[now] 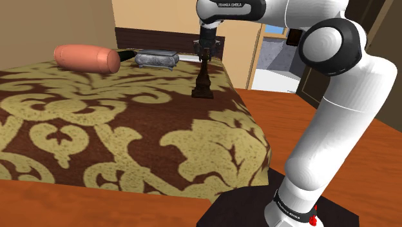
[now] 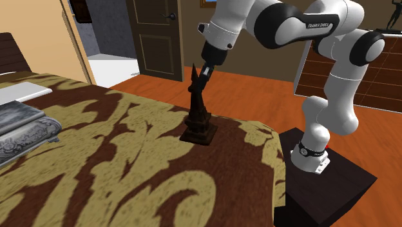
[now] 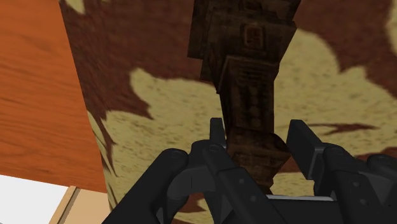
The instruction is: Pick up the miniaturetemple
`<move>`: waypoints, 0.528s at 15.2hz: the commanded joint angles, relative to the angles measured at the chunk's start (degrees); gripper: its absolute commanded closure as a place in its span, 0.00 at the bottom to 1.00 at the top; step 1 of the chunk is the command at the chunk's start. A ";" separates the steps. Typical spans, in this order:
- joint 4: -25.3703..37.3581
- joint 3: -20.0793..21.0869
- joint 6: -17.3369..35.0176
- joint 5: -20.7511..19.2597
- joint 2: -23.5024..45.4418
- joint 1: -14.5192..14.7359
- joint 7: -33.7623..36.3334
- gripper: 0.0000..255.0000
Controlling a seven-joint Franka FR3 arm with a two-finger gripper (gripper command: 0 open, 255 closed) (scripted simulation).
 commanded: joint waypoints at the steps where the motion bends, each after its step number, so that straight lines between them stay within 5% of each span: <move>1: 2.21 0.07 -1.67 0.02 0.43 0.07 -0.24 1.00; 8: 11.18 0.23 -7.90 0.02 3.09 0.25 -1.34 1.00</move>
